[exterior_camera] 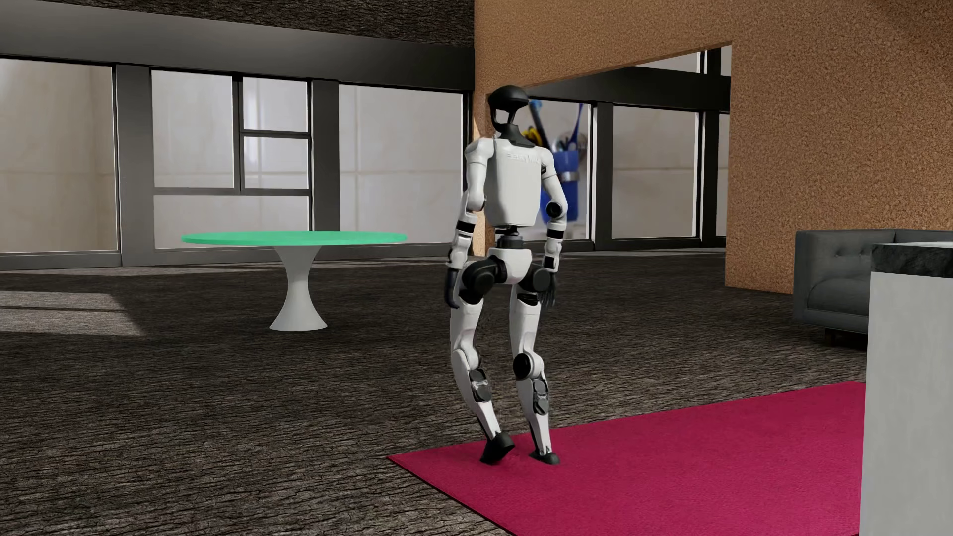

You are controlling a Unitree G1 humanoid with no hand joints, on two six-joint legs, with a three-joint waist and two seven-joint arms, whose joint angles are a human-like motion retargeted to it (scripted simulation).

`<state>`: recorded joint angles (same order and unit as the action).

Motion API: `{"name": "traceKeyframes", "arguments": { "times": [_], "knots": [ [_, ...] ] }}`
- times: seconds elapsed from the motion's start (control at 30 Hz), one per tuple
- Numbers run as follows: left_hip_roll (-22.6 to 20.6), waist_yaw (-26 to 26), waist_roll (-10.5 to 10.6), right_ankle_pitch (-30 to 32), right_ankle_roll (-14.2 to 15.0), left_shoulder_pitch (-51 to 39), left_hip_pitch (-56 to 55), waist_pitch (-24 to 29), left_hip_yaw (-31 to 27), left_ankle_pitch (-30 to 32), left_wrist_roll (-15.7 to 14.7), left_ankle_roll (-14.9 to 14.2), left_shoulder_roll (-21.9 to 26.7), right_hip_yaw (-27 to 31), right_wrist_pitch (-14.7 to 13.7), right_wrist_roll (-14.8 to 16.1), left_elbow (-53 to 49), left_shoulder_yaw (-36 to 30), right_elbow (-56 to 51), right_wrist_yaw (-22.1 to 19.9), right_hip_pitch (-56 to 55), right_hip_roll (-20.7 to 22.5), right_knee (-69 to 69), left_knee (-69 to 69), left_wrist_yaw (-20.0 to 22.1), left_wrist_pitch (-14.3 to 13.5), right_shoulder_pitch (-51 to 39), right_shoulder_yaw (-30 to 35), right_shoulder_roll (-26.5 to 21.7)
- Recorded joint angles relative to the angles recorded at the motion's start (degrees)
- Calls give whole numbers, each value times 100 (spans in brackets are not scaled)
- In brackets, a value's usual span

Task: Approach the green table

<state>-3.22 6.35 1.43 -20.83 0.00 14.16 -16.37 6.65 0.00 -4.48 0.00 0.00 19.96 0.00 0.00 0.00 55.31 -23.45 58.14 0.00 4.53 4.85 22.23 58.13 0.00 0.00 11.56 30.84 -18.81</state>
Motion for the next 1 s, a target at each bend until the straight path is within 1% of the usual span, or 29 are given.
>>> {"name": "traceKeyframes", "arguments": {
  "times": [0.03, 0.07, 0.1, 0.13, 0.2, 0.27, 0.3, 0.33, 0.37, 0.4, 0.43, 0.47, 0.5, 0.57, 0.6, 0.63, 0.67, 0.7, 0.73, 0.77, 0.8, 0.83, 0.9, 0.93, 0.97, 1.0],
  "knots": [
    [27, 105, 26, -53, 0, 67, -424, 62, 0, -90, 0, 0, -14, 0, 0, 0, 17, 25, -36, 0, 67, 13, 13, 646, 0, 0, -8, -35, -31],
    [63, 239, 38, -89, 0, 168, -750, 110, 0, -290, 0, 0, -35, 0, 0, 0, 48, 43, -59, 0, 131, 1, 21, 932, 0, 0, -30, -67, -59],
    [96, 371, 25, -105, 0, 284, -973, 145, 0, -435, 0, 0, -56, 0, 0, 0, 112, 42, -67, 0, 189, -35, 26, 818, 0, 0, -72, -119, -73],
    [97, 456, -4, -108, 0, 402, -1108, 173, 0, -486, 0, 0, -72, 0, 0, 0, 211, 1, -73, 0, 251, -77, 25, 378, 0, 0, -130, -179, -80],
    [47, 487, -37, -107, 0, 609, -1154, 202, 0, -408, 0, 0, -104, 0, 0, 0, 478, -249, -170, 0, 399, -116, 19, -1087, 0, 0, -226, -295, -96],
    [63, 496, -18, -99, 0, 745, -1075, 179, 0, -435, 0, 0, -162, 0, 0, 0, 772, -591, -407, 0, 521, -119, 9, -2520, 0, 0, -278, -391, -146],
    [114, 501, -5, -102, 0, 796, -1027, 160, 0, -513, 0, 0, -196, 0, 0, 0, 900, -738, -545, 0, 585, -135, 15, -3026, 0, 0, -287, -447, -167],
    [175, 494, -6, -102, 0, 839, -989, 149, 0, -543, 0, 0, -229, 0, 0, 0, 992, -851, -668, 0, 670, -167, 26, -3307, 0, 0, -286, -515, -167],
    [220, 474, -47, -68, 0, 858, -984, 148, 0, -371, 0, 0, -251, 0, 0, 0, 1049, -918, -781, 0, 756, -230, 44, -3335, 0, 0, -270, -607, -142],
    [230, 438, -136, 31, 0, 838, -1023, 146, 0, 49, 0, 0, -258, 0, 0, 0, 1084, -935, -871, 0, 836, -322, 68, -3171, 0, 0, -229, -724, -89],
    [176, 366, -269, 213, 0, 778, -1084, 139, 0, 456, 0, 0, -251, 0, 0, 0, 1095, -909, -910, 0, 921, -426, 96, -2929, 0, 0, -151, -848, -12],
    [61, 257, -416, 507, 0, 679, -1116, 118, 0, 607, 0, 0, -227, 0, 0, 0, 1080, -857, -889, 0, 1002, -510, 169, -2690, 0, 0, -29, -915, 63],
    [-62, 143, -532, 944, 0, 546, -1066, 83, 0, 521, 0, 0, -190, 0, 0, 0, 1037, -800, -805, 0, 1028, -550, 350, -2512, 0, 0, 118, -859, 112],
    [-240, 13, -672, 2194, 0, 199, -637, 25, 0, 82, 0, 0, -91, 0, 0, 0, 826, -644, -518, 0, 662, -601, 1285, -2440, 0, 0, 376, -486, 143],
    [-326, -19, -737, 2752, 0, -5, -335, 35, 0, -147, 0, 0, -20, 0, 0, 0, 650, -485, -394, 0, 226, -604, 2107, -2499, 0, 0, 462, -227, 143],
    [-425, -76, -798, 2962, 0, -217, -41, 68, 0, -352, 0, 0, 71, 0, 0, 0, 434, -289, -307, 0, -307, -553, 3105, -2568, 0, 0, 526, 42, 139],
    [-513, -175, -830, 2703, 0, -421, 236, 107, 0, -522, 0, 0, 172, 0, 0, 0, 186, -74, -233, 0, -875, -450, 4156, -2639, 0, 0, 582, 260, 143],
    [-549, -313, -795, 2188, 0, -616, 496, 126, 0, -656, 0, 0, 260, 0, 0, 0, -82, 79, -186, 0, -1455, -312, 5061, -2702, 0, 0, 651, 415, 142],
    [-699, -470, -860, 1757, 0, -767, 798, 170, 0, -770, 0, 0, 365, 0, 0, 0, -337, 656, 76, 0, -1970, -273, 5639, -2841, 0, 0, 656, 406, 238],
    [-742, -637, -816, 1622, 0, -914, 1061, 166, 0, -908, 0, 0, 428, 0, 0, 0, -562, 860, 200, 0, -2465, -210, 5815, -2907, 0, 0, 700, 465, 255],
    [-765, -794, -753, 1735, 0, -1054, 1339, 169, 0, -1053, 0, 0, 466, 0, 0, 0, -760, 1042, 307, 0, -2866, -171, 5558, -2975, 0, 0, 735, 470, 262],
    [-767, -936, -675, 1972, 0, -1189, 1627, 180, 0, -1190, 0, 0, 486, 0, 0, 0, -927, 1173, 380, 0, -3155, -154, 4889, -3058, 0, 0, 764, 443, 263],
    [-741, -1170, -525, 2357, 0, -1413, 2249, 191, 0, -1466, 0, 0, 482, 0, 0, 0, -1185, 1306, 416, 0, -3309, -200, 2673, -3282, 0, 0, 804, 337, 251],
    [-730, -1267, -481, 2243, 0, -1484, 2555, 182, 0, -1630, 0, 0, 465, 0, 0, 0, -1277, 1339, 391, 0, -3192, -248, 1518, -3373, 0, 0, 801, 286, 244],
    [-727, -1378, -458, 1858, 0, -1520, 2813, 165, 0, -1799, 0, 0, 441, 0, 0, 0, -1350, 1344, 363, 0, -3000, -325, 532, -3402, 0, 0, 772, 253, 236],
    [-712, -1521, -446, 1302, 0, -1525, 3000, 141, 0, -1916, 0, 0, 409, 0, 0, 0, -1398, 1314, 345, 0, -2794, -441, -129, -3361, 0, 0, 720, 208, 233]
  ]
}}
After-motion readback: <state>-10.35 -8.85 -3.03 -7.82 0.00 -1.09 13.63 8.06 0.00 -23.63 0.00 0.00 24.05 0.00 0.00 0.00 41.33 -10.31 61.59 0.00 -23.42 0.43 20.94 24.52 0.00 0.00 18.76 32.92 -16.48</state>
